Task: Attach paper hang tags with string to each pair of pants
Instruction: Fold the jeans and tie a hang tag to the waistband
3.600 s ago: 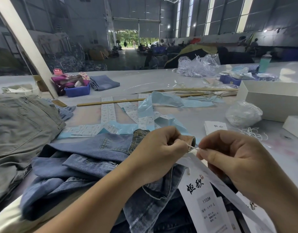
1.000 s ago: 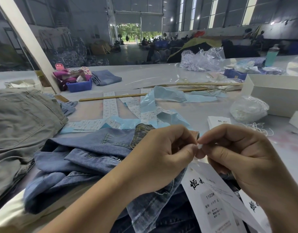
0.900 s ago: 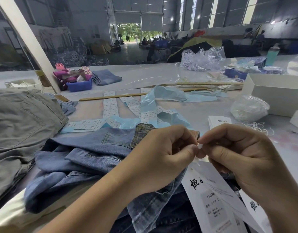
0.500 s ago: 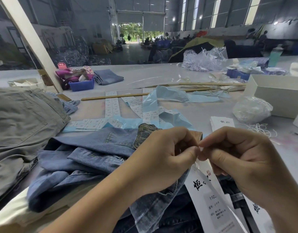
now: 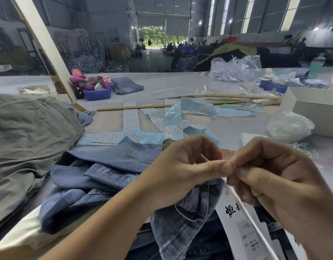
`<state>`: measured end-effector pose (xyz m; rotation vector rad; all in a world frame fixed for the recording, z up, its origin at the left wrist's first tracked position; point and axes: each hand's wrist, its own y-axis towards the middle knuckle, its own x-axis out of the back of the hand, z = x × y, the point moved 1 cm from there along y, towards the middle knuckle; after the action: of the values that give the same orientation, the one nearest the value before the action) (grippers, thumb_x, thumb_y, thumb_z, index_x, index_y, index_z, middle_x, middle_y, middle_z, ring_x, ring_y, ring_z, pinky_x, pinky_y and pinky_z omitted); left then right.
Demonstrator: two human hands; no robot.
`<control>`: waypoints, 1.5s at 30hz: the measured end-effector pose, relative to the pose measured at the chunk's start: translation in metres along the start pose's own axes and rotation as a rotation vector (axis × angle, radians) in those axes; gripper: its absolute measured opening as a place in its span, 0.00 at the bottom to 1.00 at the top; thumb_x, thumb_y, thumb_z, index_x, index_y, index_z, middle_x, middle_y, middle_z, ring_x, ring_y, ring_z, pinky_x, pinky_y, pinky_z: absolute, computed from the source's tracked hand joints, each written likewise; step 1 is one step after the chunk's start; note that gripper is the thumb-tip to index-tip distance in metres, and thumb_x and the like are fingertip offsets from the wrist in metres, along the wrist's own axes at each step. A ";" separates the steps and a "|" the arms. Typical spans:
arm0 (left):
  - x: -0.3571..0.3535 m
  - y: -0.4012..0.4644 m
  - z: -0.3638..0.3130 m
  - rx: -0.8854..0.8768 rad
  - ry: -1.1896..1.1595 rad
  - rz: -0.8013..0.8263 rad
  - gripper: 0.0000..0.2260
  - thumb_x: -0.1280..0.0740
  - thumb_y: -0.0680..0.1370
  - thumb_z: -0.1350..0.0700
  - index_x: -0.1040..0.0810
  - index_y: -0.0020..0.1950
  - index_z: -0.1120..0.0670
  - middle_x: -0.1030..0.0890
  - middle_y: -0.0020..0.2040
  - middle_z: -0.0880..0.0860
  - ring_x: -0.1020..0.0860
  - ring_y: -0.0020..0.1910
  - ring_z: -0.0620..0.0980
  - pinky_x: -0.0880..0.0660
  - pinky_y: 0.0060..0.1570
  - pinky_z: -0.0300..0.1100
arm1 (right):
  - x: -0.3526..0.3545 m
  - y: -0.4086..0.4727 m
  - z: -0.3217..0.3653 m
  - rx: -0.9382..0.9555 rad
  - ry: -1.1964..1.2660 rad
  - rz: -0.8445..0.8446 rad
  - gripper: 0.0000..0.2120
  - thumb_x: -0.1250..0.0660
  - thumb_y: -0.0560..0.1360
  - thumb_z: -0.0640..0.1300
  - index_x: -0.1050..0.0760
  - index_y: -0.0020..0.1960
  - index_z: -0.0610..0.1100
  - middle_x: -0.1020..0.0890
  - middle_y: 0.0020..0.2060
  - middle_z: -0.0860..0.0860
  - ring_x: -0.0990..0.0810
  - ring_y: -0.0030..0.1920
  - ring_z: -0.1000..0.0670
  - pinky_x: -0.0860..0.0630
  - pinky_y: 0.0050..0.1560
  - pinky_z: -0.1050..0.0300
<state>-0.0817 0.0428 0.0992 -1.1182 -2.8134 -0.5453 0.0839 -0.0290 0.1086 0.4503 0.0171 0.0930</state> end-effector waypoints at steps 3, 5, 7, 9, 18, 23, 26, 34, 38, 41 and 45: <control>0.010 0.001 -0.003 0.073 0.244 -0.022 0.19 0.34 0.71 0.35 0.22 0.46 0.49 0.19 0.43 0.59 0.23 0.40 0.59 0.28 0.40 0.54 | 0.001 0.004 0.000 -0.038 -0.222 -0.038 0.04 0.31 0.65 0.39 0.19 0.39 0.45 0.19 0.29 0.41 0.24 0.26 0.48 0.28 0.27 0.63; 0.028 -0.004 -0.001 0.162 0.468 -0.014 0.18 0.39 0.73 0.32 0.22 0.46 0.46 0.20 0.39 0.50 0.23 0.38 0.52 0.27 0.38 0.50 | 0.003 0.005 -0.002 -0.126 -0.426 -0.033 0.05 0.32 0.66 0.42 0.19 0.39 0.49 0.18 0.31 0.43 0.22 0.28 0.45 0.25 0.29 0.59; 0.053 -0.012 0.006 0.250 0.623 -0.013 0.10 0.34 0.75 0.39 0.22 0.46 0.43 0.19 0.40 0.42 0.23 0.37 0.39 0.25 0.41 0.43 | 0.007 0.005 -0.005 -0.188 -0.616 -0.052 0.02 0.30 0.68 0.45 0.19 0.40 0.51 0.18 0.31 0.45 0.22 0.32 0.38 0.22 0.33 0.48; 0.079 -0.025 0.012 0.352 0.680 -0.020 0.07 0.29 0.72 0.43 0.21 0.49 0.38 0.19 0.47 0.40 0.22 0.46 0.36 0.25 0.52 0.42 | 0.011 0.004 -0.005 -0.184 -0.751 -0.118 0.06 0.30 0.69 0.42 0.19 0.41 0.53 0.18 0.29 0.49 0.22 0.30 0.40 0.23 0.34 0.48; 0.107 -0.054 0.018 0.501 0.785 0.179 0.36 0.36 0.59 0.46 0.40 0.63 0.19 0.29 0.65 0.28 0.28 0.60 0.30 0.30 0.62 0.37 | -0.021 0.007 -0.011 -0.492 -1.118 0.179 0.35 0.36 0.51 0.79 0.36 0.52 0.64 0.35 0.51 0.69 0.31 0.52 0.63 0.32 0.50 0.60; 0.101 -0.056 0.023 0.345 0.926 0.068 0.33 0.38 0.63 0.44 0.37 0.68 0.29 0.26 0.64 0.32 0.27 0.60 0.33 0.30 0.60 0.34 | -0.051 0.003 -0.023 -0.436 -1.409 0.268 0.46 0.37 0.53 0.76 0.53 0.64 0.65 0.46 0.59 0.59 0.43 0.58 0.49 0.32 0.54 0.51; 0.095 -0.056 0.022 0.249 1.023 -0.026 0.25 0.37 0.70 0.48 0.29 0.68 0.38 0.20 0.58 0.39 0.23 0.55 0.42 0.26 0.54 0.41 | -0.050 0.003 -0.029 -0.323 -1.409 0.187 0.36 0.33 0.62 0.64 0.46 0.65 0.64 0.42 0.60 0.58 0.39 0.56 0.49 0.29 0.57 0.53; 0.032 -0.060 0.016 -0.158 1.312 -0.295 0.17 0.42 0.70 0.48 0.20 0.50 0.54 0.18 0.37 0.48 0.20 0.33 0.52 0.23 0.29 0.44 | -0.010 0.014 -0.016 -0.064 -1.277 -0.123 0.20 0.25 0.62 0.33 0.18 0.49 0.52 0.22 0.39 0.52 0.24 0.40 0.43 0.25 0.40 0.48; 0.049 -0.067 0.034 0.059 1.354 -0.176 0.25 0.43 0.76 0.46 0.34 0.73 0.48 0.23 0.57 0.45 0.25 0.54 0.49 0.28 0.54 0.47 | -0.008 0.019 -0.022 -0.192 -1.308 0.126 0.24 0.30 0.67 0.35 0.22 0.51 0.62 0.28 0.43 0.62 0.27 0.46 0.51 0.27 0.46 0.53; 0.051 -0.077 0.044 0.156 1.308 -0.161 0.29 0.48 0.76 0.40 0.47 0.77 0.42 0.31 0.67 0.41 0.33 0.63 0.47 0.37 0.63 0.47 | -0.010 0.025 -0.012 -0.259 -1.351 0.368 0.25 0.37 0.65 0.41 0.27 0.52 0.69 0.31 0.49 0.72 0.26 0.54 0.56 0.27 0.55 0.55; 0.046 -0.082 0.037 0.223 1.254 -0.057 0.34 0.48 0.75 0.37 0.51 0.79 0.44 0.35 0.72 0.45 0.35 0.67 0.49 0.38 0.65 0.49 | -0.032 0.050 0.014 -0.161 -1.278 0.453 0.34 0.46 0.60 0.46 0.36 0.48 0.86 0.33 0.56 0.83 0.30 0.63 0.68 0.33 0.67 0.60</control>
<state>-0.1683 0.0302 0.0480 -0.3730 -1.7280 -0.6055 0.0486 0.0063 0.1431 0.2817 -1.3426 0.2350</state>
